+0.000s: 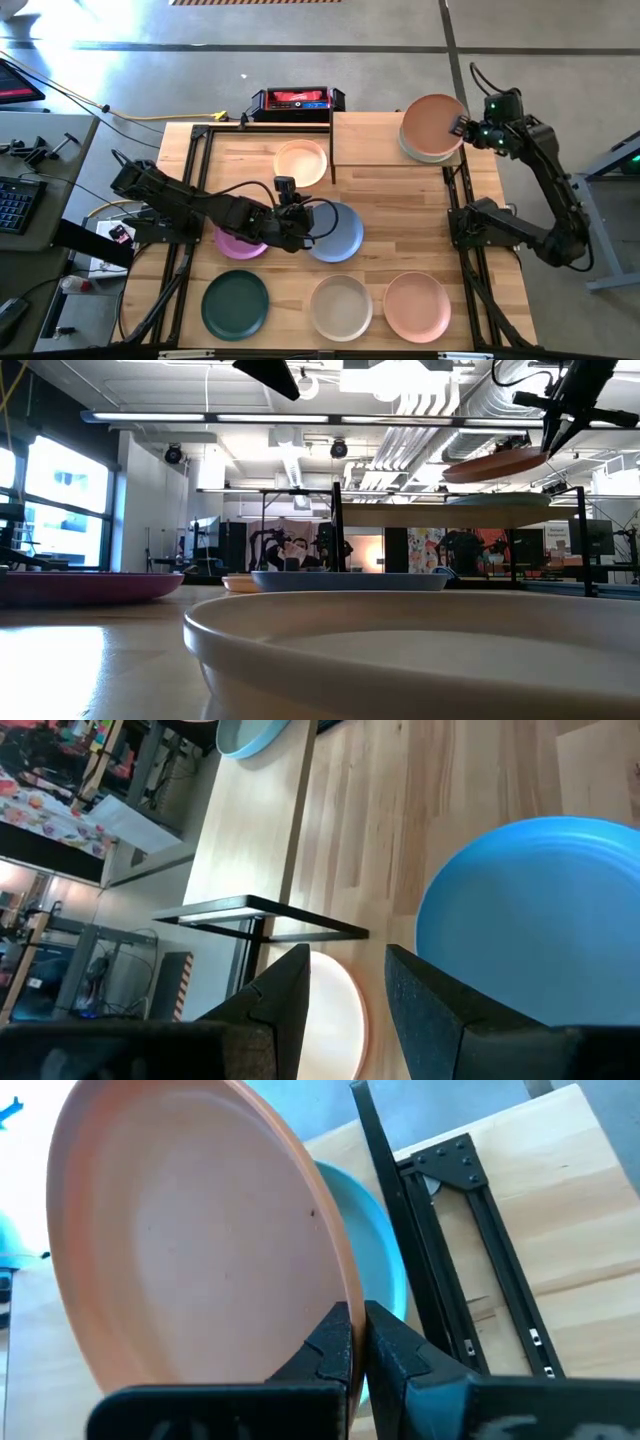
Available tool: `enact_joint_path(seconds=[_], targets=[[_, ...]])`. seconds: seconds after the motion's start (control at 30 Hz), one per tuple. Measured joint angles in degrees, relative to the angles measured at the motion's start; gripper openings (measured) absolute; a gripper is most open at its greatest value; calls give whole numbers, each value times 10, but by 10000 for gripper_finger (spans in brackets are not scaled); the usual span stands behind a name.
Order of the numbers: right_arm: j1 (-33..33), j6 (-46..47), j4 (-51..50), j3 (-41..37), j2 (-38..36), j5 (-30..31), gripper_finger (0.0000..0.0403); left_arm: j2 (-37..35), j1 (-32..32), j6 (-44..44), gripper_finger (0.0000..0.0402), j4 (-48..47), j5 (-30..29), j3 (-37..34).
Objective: Place and stack plates onto a shelf
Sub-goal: Stack the orange plate on top of the light blue plate on the shelf
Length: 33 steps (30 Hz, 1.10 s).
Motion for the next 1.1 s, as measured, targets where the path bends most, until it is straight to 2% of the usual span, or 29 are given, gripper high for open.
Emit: enact_joint_path(seconds=[0.43,0.57,1.1], targets=[[7,9,-19,0,21,20,0,0,0,0,122,1,0,0],[17,13,-39,0,26,44,0,0,0,0,122,1,0,0],[51,43,-27,0,49,78,0,0,8,-1,122,1,6,0]])
